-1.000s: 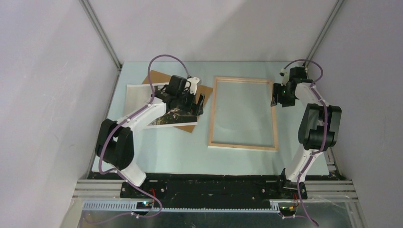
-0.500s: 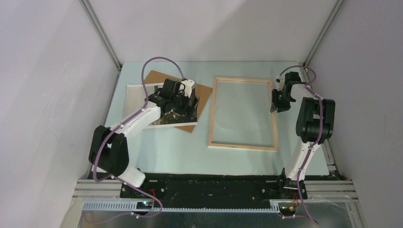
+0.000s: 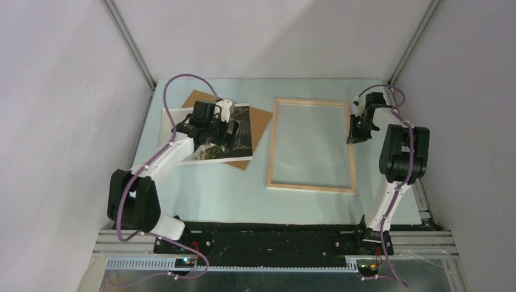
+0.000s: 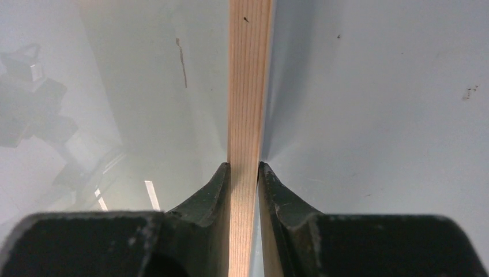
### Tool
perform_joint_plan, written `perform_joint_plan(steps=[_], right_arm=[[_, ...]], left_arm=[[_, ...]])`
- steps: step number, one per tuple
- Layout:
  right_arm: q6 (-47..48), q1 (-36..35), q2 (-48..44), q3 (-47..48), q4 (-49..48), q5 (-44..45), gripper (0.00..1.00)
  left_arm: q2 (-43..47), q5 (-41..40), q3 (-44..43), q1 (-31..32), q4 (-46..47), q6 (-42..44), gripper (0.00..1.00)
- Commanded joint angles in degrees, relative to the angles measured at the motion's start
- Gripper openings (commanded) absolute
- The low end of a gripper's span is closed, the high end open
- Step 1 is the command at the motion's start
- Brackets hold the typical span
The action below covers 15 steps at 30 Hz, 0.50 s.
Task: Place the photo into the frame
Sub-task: Move the photo frame to the center of the board.
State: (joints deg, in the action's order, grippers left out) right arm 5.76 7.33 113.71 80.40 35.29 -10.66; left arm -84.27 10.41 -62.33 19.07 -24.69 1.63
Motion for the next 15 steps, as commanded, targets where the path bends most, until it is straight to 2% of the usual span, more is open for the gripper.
perform_joint_plan(steps=[1, 7, 9, 11, 15], right_arm=[[0.21, 1.64, 0.54, 2.12, -0.40, -0.08, 0.06], [0.71, 3.49, 0.05, 2.90, -0.03, -1.23, 0.06], [0.82, 3.63, -0.29, 2.99, 0.38, -1.77, 0.13], [0.79, 3.65, -0.94, 3.03, 0.72, -2.08, 0.29], [0.18, 3.78, -3.18, 3.18, 1.60, -2.17, 0.53]], left_arm=[[3.87, -1.04, 1.34, -3.83, 0.68, 1.31, 0.98], [6.44, -1.19, 2.74, -8.38, -0.57, 1.42, 0.98], [7.44, -1.25, 3.03, -9.70, -1.04, 1.44, 0.98], [8.46, -1.43, 3.19, -10.74, -1.60, 1.95, 0.98], [10.97, -2.23, 4.43, -12.09, -2.26, 3.35, 0.99]])
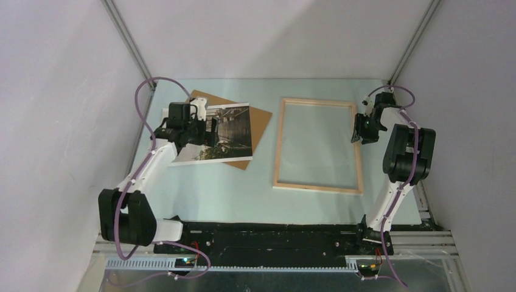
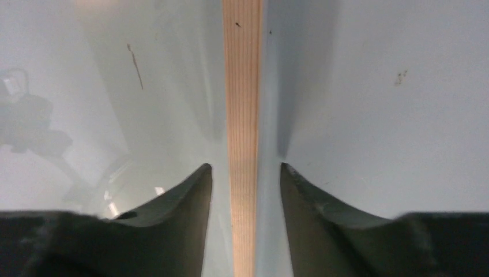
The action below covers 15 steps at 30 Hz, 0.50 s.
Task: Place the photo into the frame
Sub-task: Move the photo frame to the center of the board.
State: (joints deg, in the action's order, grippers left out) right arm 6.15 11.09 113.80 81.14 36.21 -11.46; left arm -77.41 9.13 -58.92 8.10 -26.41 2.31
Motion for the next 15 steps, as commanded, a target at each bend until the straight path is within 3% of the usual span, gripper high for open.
perform_joint_plan(steps=[1, 6, 15], right_arm=[[-0.41, 0.09, -3.78, 2.33, 1.16, -1.58, 0.57], [-1.42, 0.91, -11.12, 0.34, 2.35, -3.99, 0.71], [1.33, 0.54, -26.58, -5.50, 1.46, -9.99, 0.82]], left_arm=[[4.59, -1.06, 1.75, -1.67, -0.58, 2.95, 0.99], [8.01, -0.46, 4.36, -4.48, -0.63, 5.57, 0.99], [9.61, 6.19, 7.35, -15.01, -0.05, 5.68, 0.99]])
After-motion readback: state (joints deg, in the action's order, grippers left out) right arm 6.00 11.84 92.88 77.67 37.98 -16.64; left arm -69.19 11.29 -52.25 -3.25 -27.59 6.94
